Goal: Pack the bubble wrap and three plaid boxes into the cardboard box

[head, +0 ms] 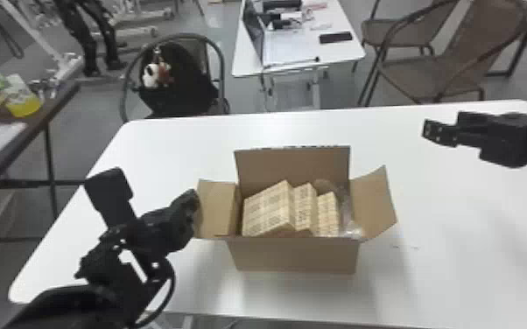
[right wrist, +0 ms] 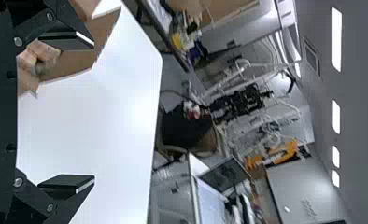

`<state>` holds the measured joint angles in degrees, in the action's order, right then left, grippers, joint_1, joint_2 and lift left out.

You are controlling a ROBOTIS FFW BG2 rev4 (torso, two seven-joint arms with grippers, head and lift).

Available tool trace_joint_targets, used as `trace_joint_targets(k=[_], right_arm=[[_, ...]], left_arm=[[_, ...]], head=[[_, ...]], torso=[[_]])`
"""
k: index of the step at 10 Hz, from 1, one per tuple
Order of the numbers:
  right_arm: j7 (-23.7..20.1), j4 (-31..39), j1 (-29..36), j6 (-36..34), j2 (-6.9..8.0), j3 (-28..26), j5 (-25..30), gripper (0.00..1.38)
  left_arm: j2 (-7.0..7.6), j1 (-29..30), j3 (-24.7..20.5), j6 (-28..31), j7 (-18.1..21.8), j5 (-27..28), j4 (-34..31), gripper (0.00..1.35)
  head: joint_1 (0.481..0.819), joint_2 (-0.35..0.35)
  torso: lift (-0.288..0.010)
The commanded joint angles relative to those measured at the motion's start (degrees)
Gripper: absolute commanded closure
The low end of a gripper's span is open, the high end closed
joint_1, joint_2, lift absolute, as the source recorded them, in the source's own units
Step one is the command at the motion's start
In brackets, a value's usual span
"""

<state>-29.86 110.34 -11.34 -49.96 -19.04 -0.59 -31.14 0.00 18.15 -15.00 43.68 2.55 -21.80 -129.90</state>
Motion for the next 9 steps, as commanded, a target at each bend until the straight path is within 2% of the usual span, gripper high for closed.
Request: trace_joint_targets(k=[1, 2, 3, 4, 5, 8, 9], right_arm=[[0.07, 2.25, 9.58, 11.11, 2.26, -2.31, 13.12, 0.27], [0.51, 1.63, 17.32, 24.56, 5.07, -4.77, 21.73, 0.27], [3.59, -1.80, 24.00, 39.77, 8.59, -7.58, 25.16, 0.26], [4.82, -4.79, 26.98, 47.59, 11.05, -9.60, 25.69, 0.27], [5.08, -7.51, 28.21, 52.86, 11.57, -9.87, 26.13, 0.27], [6.13, -9.36, 29.01, 53.74, 11.66, -9.60, 27.01, 0.27], [6.13, -9.27, 28.83, 53.30, 11.66, -9.16, 27.62, 0.27]], left_arm=[[-0.15, -0.40, -0.47, -0.17, 0.00, 0.00, 0.00, 1.21], [-0.15, -0.48, -0.56, -0.26, 0.00, 0.00, 0.00, 1.21], [-0.15, -0.04, -1.17, -0.44, 0.00, -0.53, 0.00, 1.21], [-0.15, 0.31, -1.52, -0.70, 0.00, -0.70, 0.00, 1.21], [-0.15, 0.31, -1.52, -0.79, -0.26, -0.35, 0.00, 1.21], [-0.15, 0.48, -1.70, -1.84, -9.93, -2.55, 0.00, 1.21], [-0.15, 0.40, -1.70, -4.31, -14.15, -2.46, 0.61, 1.21]], head=[[0.694, 0.155], [0.695, 0.140], [0.695, 0.108], [0.695, 0.073], [0.695, 0.049], [0.695, 0.049], [0.695, 0.064]], torso=[[-0.148], [-0.148], [-0.148], [-0.148], [-0.148], [-0.148], [-0.148]])
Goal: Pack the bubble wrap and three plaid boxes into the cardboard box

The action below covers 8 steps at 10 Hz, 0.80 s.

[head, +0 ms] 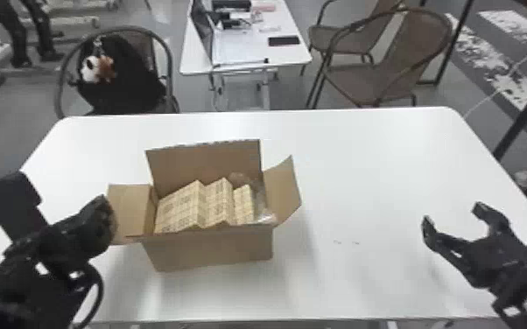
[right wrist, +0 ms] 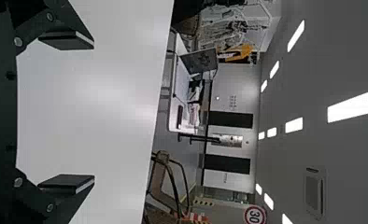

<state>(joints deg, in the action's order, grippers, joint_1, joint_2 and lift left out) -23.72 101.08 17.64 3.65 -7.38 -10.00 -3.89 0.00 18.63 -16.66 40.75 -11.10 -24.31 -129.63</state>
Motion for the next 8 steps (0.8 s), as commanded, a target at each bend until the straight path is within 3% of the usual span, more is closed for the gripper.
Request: trace_joint_targets(k=[1, 3, 8], right_arm=[[-0.01, -0.09, -0.23, -0.75, -0.17, 0.68, 0.73, 0.27], [-0.01, -0.18, -0.50, -1.80, -0.97, 1.82, 0.73, 0.27], [-0.01, -0.09, -0.67, -3.12, -1.49, 2.44, 0.46, 0.27]], left_arm=[[-0.15, -0.61, -0.39, -6.74, -3.49, -2.14, 3.59, 1.21], [-0.15, -3.16, -1.19, -17.64, -8.06, -3.90, 10.80, 1.21], [-0.15, -3.43, -5.14, -31.17, -16.41, -5.48, 16.16, 1.21]], head=[[0.695, 0.077], [0.695, 0.131], [0.695, 0.263]], torso=[[-0.148], [-0.148], [-0.148]])
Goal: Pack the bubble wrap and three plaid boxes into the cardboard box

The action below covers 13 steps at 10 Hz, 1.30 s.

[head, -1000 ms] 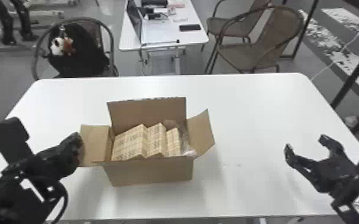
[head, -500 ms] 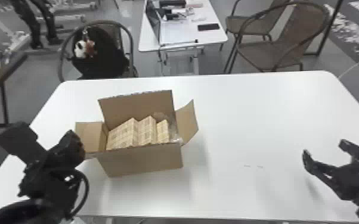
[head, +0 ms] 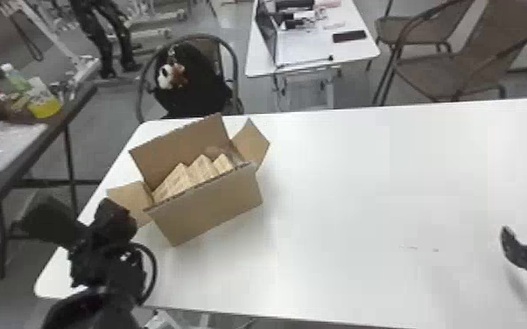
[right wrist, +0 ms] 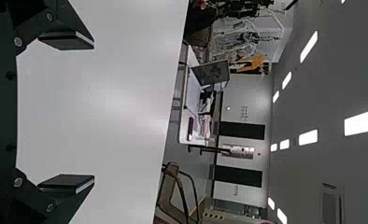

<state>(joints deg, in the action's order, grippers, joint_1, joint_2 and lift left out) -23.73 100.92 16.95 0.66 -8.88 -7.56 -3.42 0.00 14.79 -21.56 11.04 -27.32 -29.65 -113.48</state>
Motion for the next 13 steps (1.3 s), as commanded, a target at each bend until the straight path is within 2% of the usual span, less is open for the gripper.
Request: trace_joint_targets(k=[1, 4, 6, 8, 10, 11, 12, 13], right_arm=[[0.00, 0.07, 0.10, -0.13, 0.00, 0.00, 0.00, 0.27], [0.00, 0.16, 0.19, -0.40, -0.09, 0.09, 0.00, 0.27], [0.00, 0.24, 0.19, -0.57, -0.09, 0.18, 0.00, 0.27], [0.00, 0.24, 0.36, -0.84, -0.18, 0.18, 0.00, 0.27], [0.00, 0.24, 0.45, -1.10, -0.35, 0.26, 0.00, 0.27], [0.00, 0.24, 0.54, -1.10, -0.35, 0.35, -0.09, 0.27], [0.00, 0.42, 0.63, -1.10, -0.44, 0.35, 0.00, 0.27], [0.00, 0.77, 0.89, -1.10, -0.44, 0.35, 0.08, 0.27]], left_arm=[[-0.15, 1.38, 0.03, -4.19, -1.07, -0.41, 0.01, 1.21], [-0.15, 3.75, 0.82, -11.75, -5.99, 0.30, -0.08, 1.21], [-0.15, 6.21, 0.73, -20.18, -10.21, 1.53, 0.89, 1.21], [-0.15, 7.27, 1.35, -26.16, -12.76, 2.32, 2.21, 1.21], [-0.15, 7.09, 3.02, -26.86, -12.76, 1.53, 3.09, 1.21], [-0.15, 7.27, 4.42, -27.74, -12.76, -0.50, 3.09, 1.16], [-0.15, 8.06, 5.92, -29.59, -12.76, 1.44, 2.82, 0.68], [-0.15, 8.59, 8.38, -33.90, -15.04, 7.59, 2.56, 0.38]], head=[[0.695, 0.279], [0.695, 0.310], [0.695, 0.341], [0.695, 0.350], [0.695, 0.350], [0.695, 0.350], [0.695, 0.350], [0.695, 0.350]], torso=[[-0.148], [-0.148], [-0.148], [-0.148], [-0.148], [-0.148], [-0.148], [-0.148]])
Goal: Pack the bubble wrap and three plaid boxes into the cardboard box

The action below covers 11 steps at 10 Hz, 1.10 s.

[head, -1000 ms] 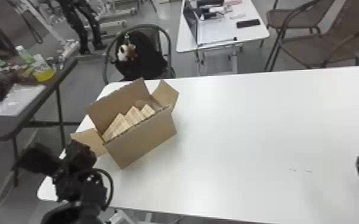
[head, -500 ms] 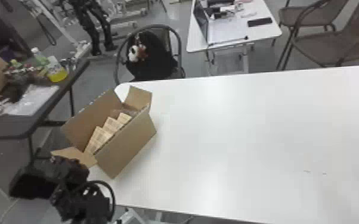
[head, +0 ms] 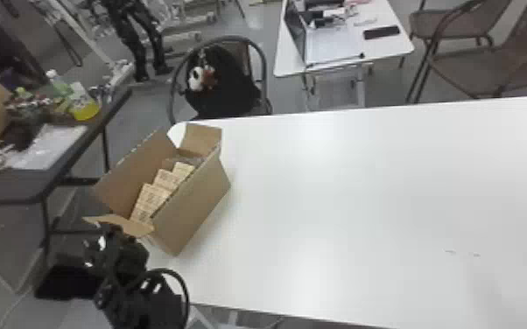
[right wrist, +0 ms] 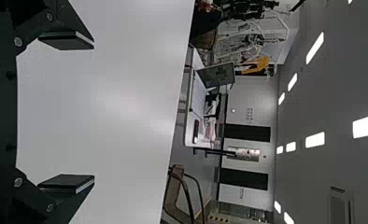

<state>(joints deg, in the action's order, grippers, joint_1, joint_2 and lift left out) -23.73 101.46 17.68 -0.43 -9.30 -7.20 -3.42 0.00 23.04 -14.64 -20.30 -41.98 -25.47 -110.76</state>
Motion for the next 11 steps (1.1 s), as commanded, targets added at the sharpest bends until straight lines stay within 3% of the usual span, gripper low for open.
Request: trace_joint_targets(k=[1, 2, 3, 4, 6, 7, 8, 9, 11], right_arm=[[0.00, 0.41, 0.34, -0.01, -0.02, 0.00, -0.01, 0.27], [0.00, 0.58, 0.43, -0.01, -0.11, 0.00, -0.01, 0.27], [0.00, 0.76, 0.51, -0.19, -0.11, 0.00, -0.01, 0.27], [0.00, 1.55, 1.04, -0.98, -0.11, -0.09, 0.34, 0.27], [0.08, 4.89, 2.97, -1.68, -0.37, -0.18, 0.61, 0.27], [0.08, 7.35, 3.94, -2.56, -0.55, -0.18, 0.96, 0.27], [0.00, 10.08, 5.61, -3.70, -0.55, -0.18, 0.61, 0.27], [-0.09, 13.50, 8.42, -5.90, -0.81, -0.18, -0.10, 0.27], [0.17, 19.22, 13.87, -8.98, -1.78, -0.88, -1.33, 0.27]], left_arm=[[-0.15, 1.48, 2.69, -1.94, -2.75, 12.63, -3.85, 0.22], [-0.15, 3.85, 3.31, -0.53, -3.02, 21.69, -9.03, 0.10], [-0.15, 7.72, 5.15, -0.36, -1.61, 28.89, -13.25, 0.09], [-0.15, 11.68, 8.40, 1.75, 2.70, 29.33, -15.89, 0.09], [-0.15, 15.10, 19.13, 8.78, 4.19, 25.29, -17.38, 0.09], [3.87, 15.72, 23.96, 9.93, 4.37, 23.53, -16.06, 0.09], [6.59, 16.51, 27.65, 8.96, 4.81, 21.51, -12.81, 0.09], [6.94, 18.71, 28.09, 8.96, 7.79, 20.98, -10.97, 0.09], [4.04, 25.83, 26.77, 9.40, 9.90, 22.13, -10.70, 0.09]], head=[[0.695, 0.345], [0.695, 0.337], [0.695, 0.315], [0.695, 0.278], [0.695, 0.184], [0.695, 0.156], [0.695, 0.097], [0.695, 0.048], [0.695, 0.009]], torso=[[-0.148], [-0.148], [-0.148], [-0.148], [-0.148], [-0.148], [-0.148], [-0.148], [-0.148]])
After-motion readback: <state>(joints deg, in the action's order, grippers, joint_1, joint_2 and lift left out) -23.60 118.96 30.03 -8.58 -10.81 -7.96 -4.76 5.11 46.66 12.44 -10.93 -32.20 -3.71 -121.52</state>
